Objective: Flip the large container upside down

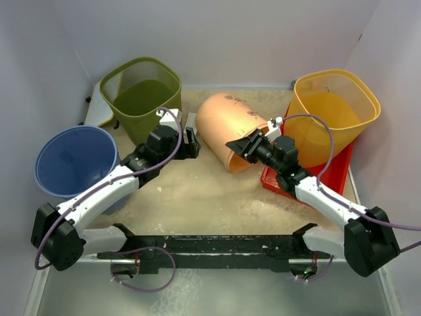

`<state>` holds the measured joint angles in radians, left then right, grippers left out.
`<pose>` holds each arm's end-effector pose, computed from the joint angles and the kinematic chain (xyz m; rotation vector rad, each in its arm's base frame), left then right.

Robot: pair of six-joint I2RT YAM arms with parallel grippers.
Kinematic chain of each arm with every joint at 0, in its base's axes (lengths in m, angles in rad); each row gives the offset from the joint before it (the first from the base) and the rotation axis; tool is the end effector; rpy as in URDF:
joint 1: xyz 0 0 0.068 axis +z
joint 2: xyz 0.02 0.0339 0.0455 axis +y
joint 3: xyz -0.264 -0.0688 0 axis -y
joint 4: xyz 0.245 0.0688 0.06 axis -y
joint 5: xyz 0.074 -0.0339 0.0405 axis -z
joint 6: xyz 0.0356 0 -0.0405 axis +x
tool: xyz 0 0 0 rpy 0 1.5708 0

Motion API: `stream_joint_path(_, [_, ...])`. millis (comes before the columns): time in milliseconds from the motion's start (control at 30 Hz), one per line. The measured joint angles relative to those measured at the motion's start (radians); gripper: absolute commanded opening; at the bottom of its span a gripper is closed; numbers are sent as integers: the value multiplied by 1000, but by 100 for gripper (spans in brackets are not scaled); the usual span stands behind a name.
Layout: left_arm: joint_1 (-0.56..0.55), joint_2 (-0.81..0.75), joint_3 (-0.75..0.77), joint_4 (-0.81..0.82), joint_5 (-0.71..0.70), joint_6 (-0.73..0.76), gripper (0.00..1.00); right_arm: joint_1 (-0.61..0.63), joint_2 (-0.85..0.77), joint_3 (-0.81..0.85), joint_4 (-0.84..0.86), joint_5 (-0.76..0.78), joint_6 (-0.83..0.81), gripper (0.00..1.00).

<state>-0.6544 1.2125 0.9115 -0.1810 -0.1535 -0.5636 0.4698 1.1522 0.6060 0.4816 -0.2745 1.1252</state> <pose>0.2222 -0.1636 0.2948 -0.0024 2.1007 -0.5944 0.2286 0.1269 0.2717 0.3640 1.8057 1.4017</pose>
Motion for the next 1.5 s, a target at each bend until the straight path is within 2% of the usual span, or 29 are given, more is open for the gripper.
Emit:
stream_joint_path(67, [18,-11,11,-16,-20,8,74,2,23,9,11,27,-8,24])
stream_joint_path(167, [20,-23,28,-37,-43,15,74,2,73,20,37,46,-10,2])
stream_joint_path(200, [20,-25,34,-44,-51,19,74,2,86,27,51,48,-19,0])
stream_joint_path(367, [28,-36,66,-94,-89,26,74,-2,117,65,95,38,-38,0])
stream_joint_path(533, [47,-39,123,-153,-125,33,74,-2,124,65,93,-41,-79,0])
stream_joint_path(900, [66,-49,205,-211,-126,33,74,-2,96,25,120,-421,-146,0])
stream_joint_path(1067, [68,-48,209,-211,-102,25,74,6,30,25,-32,-556,-252,0])
stream_joint_path(1167, [68,-48,208,-210,-80,19,74,9,-5,35,-145,-566,-336,0])
stream_joint_path(1333, [70,-57,178,-210,-64,-3,74,9,-18,58,-239,-566,-416,0])
stream_joint_path(1500, [70,-151,82,-213,-95,-13,74,9,-27,69,-300,-563,-474,0])
